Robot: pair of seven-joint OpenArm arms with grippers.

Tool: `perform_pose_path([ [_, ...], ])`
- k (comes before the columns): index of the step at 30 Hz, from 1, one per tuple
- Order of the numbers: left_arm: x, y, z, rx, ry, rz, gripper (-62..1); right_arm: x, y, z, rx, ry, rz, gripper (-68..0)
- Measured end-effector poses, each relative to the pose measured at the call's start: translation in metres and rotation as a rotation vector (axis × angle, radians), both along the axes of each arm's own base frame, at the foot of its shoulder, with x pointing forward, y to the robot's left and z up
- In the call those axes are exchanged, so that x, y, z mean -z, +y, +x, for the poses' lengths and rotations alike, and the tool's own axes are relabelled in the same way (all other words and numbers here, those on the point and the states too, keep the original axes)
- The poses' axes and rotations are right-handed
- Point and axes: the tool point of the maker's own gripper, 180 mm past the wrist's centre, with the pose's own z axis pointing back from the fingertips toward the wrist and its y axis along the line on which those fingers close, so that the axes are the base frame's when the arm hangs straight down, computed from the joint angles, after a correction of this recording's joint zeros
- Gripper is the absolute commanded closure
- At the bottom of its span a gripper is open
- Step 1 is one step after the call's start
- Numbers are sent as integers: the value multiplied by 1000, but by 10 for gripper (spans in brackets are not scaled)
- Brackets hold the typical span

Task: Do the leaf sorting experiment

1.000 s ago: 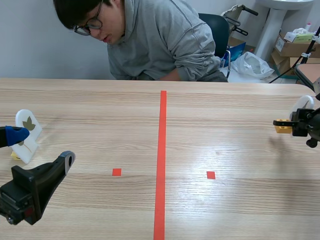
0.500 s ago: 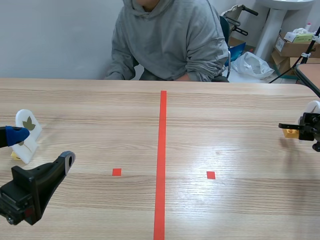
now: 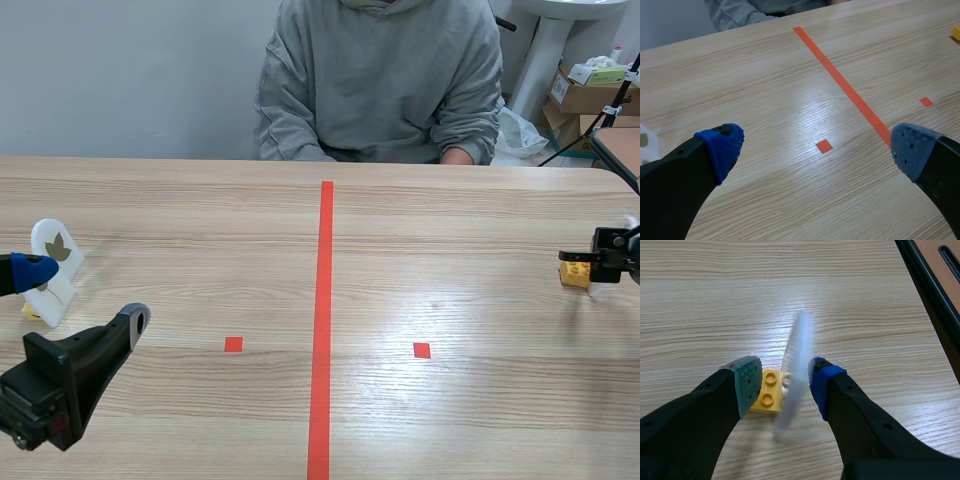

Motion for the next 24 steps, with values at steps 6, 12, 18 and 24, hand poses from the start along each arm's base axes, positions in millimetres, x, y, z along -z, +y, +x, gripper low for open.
perform_pose_path([
  [6,0,0,0,0,0,0,-623,1,0,0,1,4,1,-366],
  [12,0,0,0,0,0,0,-623,5,10,0,-52,28,28,-593],
  [18,0,0,0,0,0,0,-623,-5,19,3,-100,9,17,-679],
  [24,0,0,0,0,1,0,-623,-28,30,-6,-193,-28,-51,-679],
])
